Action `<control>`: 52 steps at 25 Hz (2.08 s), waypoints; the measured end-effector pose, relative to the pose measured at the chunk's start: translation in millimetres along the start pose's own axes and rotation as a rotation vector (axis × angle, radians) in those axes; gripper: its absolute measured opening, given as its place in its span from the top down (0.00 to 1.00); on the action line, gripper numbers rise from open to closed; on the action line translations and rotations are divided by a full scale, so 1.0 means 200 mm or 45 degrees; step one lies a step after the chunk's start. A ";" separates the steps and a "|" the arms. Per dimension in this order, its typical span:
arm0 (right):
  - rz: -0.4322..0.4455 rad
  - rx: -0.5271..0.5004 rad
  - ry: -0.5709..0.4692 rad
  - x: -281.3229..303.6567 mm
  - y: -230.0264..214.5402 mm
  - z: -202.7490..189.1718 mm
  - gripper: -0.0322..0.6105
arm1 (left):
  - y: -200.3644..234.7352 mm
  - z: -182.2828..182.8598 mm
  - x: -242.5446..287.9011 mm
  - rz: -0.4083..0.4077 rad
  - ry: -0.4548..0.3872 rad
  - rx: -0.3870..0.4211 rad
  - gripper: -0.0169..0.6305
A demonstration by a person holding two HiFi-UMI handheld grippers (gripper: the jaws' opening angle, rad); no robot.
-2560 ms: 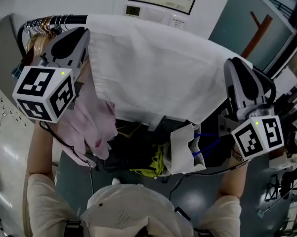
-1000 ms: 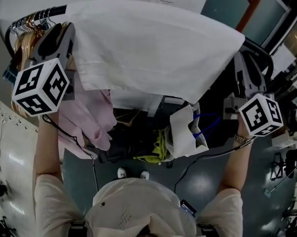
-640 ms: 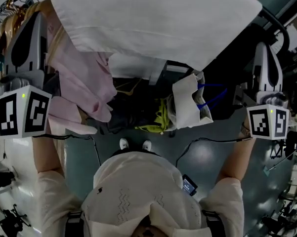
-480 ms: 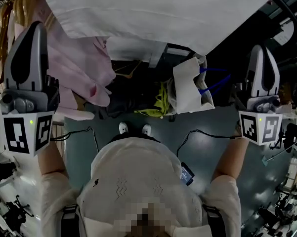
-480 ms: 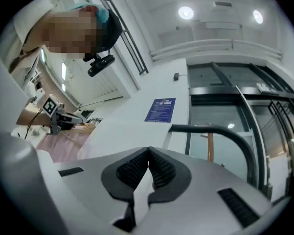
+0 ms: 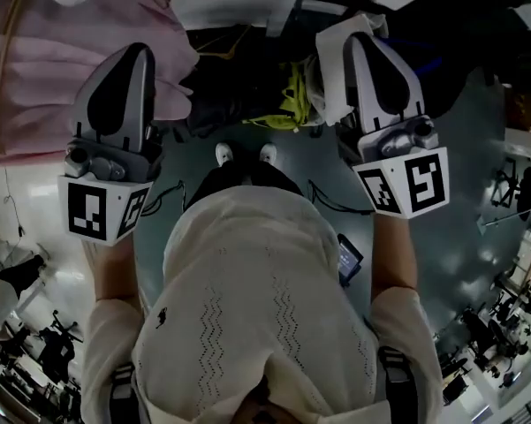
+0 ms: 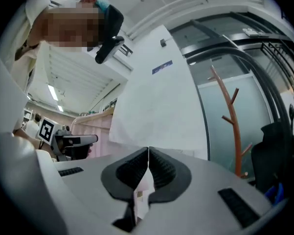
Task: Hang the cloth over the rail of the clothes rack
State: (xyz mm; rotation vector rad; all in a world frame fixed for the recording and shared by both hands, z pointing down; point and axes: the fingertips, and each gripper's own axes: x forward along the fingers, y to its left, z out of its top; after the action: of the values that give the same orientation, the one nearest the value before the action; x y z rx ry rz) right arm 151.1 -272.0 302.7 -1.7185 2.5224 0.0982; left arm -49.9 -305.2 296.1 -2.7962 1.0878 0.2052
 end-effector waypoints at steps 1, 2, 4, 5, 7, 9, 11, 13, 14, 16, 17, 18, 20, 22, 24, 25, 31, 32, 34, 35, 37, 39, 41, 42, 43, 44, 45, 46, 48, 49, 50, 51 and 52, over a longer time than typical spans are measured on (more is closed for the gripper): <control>0.005 0.000 0.026 0.02 0.04 -0.07 0.92 | -0.02 -0.05 0.00 0.000 -0.001 -0.035 0.95; 0.006 -0.010 0.049 0.03 0.08 -0.13 0.92 | -0.03 -0.10 0.00 0.010 0.009 -0.065 0.95; -0.001 -0.049 0.085 0.03 0.15 -0.24 0.92 | -0.06 -0.21 -0.02 0.048 0.063 -0.096 0.95; -0.007 -0.064 0.096 0.04 0.18 -0.29 0.92 | -0.07 -0.27 -0.03 0.069 0.093 -0.095 0.95; -0.003 -0.057 0.116 0.04 0.24 -0.39 0.92 | -0.10 -0.36 -0.07 0.091 0.137 -0.076 0.95; 0.031 -0.010 0.149 0.02 0.33 -0.47 0.92 | -0.16 -0.44 -0.12 0.090 0.165 -0.067 0.95; 0.085 0.008 0.183 0.01 0.42 -0.54 0.92 | -0.23 -0.51 -0.15 0.084 0.174 -0.073 0.95; 0.140 -0.007 0.192 -0.01 0.51 -0.58 0.92 | -0.31 -0.56 -0.18 0.062 0.189 -0.071 0.95; 0.157 -0.001 0.175 -0.01 0.54 -0.59 0.92 | -0.35 -0.58 -0.19 0.043 0.199 -0.065 0.95; 0.164 0.041 0.125 -0.02 0.59 -0.56 0.92 | -0.42 -0.60 -0.21 0.008 0.212 -0.055 0.95; 0.159 0.060 0.118 -0.03 0.60 -0.56 0.92 | -0.45 -0.60 -0.22 -0.005 0.213 -0.051 0.95; 0.153 0.068 0.125 -0.05 0.61 -0.56 0.92 | -0.47 -0.60 -0.22 -0.014 0.210 -0.045 0.95; 0.149 0.050 0.174 -0.08 0.61 -0.59 0.92 | -0.49 -0.60 -0.22 -0.021 0.217 -0.035 0.95; 0.142 0.045 0.185 -0.10 0.60 -0.61 0.92 | -0.51 -0.62 -0.22 -0.016 0.232 -0.042 0.95; 0.142 0.039 0.187 -0.11 0.60 -0.62 0.92 | -0.53 -0.62 -0.21 0.002 0.219 -0.067 0.95; 0.145 0.032 0.196 -0.12 0.59 -0.63 0.92 | -0.53 -0.62 -0.20 0.015 0.202 -0.087 0.95; 0.125 0.079 0.153 -0.09 0.65 -0.59 0.92 | -0.53 -0.61 -0.22 0.038 0.189 -0.124 0.95; 0.124 0.084 0.154 -0.09 0.66 -0.59 0.92 | -0.53 -0.61 -0.22 0.039 0.189 -0.127 0.95; 0.121 0.082 0.167 -0.09 0.66 -0.61 0.92 | -0.53 -0.61 -0.21 0.039 0.188 -0.126 0.95; 0.124 0.071 0.183 -0.09 0.66 -0.62 0.92 | -0.53 -0.61 -0.21 0.039 0.189 -0.125 0.95; 0.117 0.067 0.187 -0.09 0.66 -0.61 0.92 | -0.52 -0.61 -0.21 0.041 0.188 -0.127 0.95; 0.117 0.054 0.200 -0.09 0.66 -0.62 0.92 | -0.51 -0.60 -0.21 0.047 0.183 -0.132 0.95; 0.115 0.049 0.211 -0.09 0.65 -0.62 0.92 | -0.50 -0.59 -0.21 0.051 0.180 -0.135 0.95; 0.113 0.050 0.214 -0.09 0.65 -0.63 0.92 | -0.50 -0.60 -0.21 0.052 0.181 -0.135 0.95; 0.110 0.054 0.216 -0.09 0.65 -0.64 0.92 | -0.50 -0.60 -0.21 0.053 0.184 -0.135 0.95; 0.107 0.059 0.215 -0.08 0.64 -0.64 0.92 | -0.49 -0.61 -0.21 0.055 0.187 -0.135 0.95; 0.101 0.066 0.208 -0.07 0.64 -0.64 0.92 | -0.49 -0.61 -0.20 0.057 0.190 -0.136 0.95; 0.094 0.076 0.198 -0.06 0.63 -0.63 0.92 | -0.48 -0.62 -0.20 0.060 0.192 -0.138 0.95; 0.093 0.074 0.203 -0.06 0.63 -0.63 0.92 | -0.47 -0.62 -0.20 0.062 0.195 -0.142 0.95; 0.099 0.065 0.217 -0.06 0.64 -0.64 0.92 | -0.47 -0.62 -0.19 0.061 0.195 -0.142 0.95; 0.102 0.059 0.226 -0.06 0.64 -0.65 0.92 | -0.46 -0.62 -0.19 0.060 0.194 -0.143 0.95; 0.102 0.056 0.231 -0.06 0.64 -0.66 0.92 | -0.46 -0.62 -0.19 0.058 0.194 -0.144 0.95; 0.100 0.054 0.234 -0.07 0.64 -0.66 0.92 | -0.47 -0.62 -0.19 0.057 0.193 -0.145 0.95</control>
State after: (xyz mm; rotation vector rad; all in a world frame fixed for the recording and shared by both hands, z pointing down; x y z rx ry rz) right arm 32.6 -226.8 436.0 -1.6841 2.7000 -0.1122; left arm -4.8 -233.1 431.9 -2.9313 1.2083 0.0616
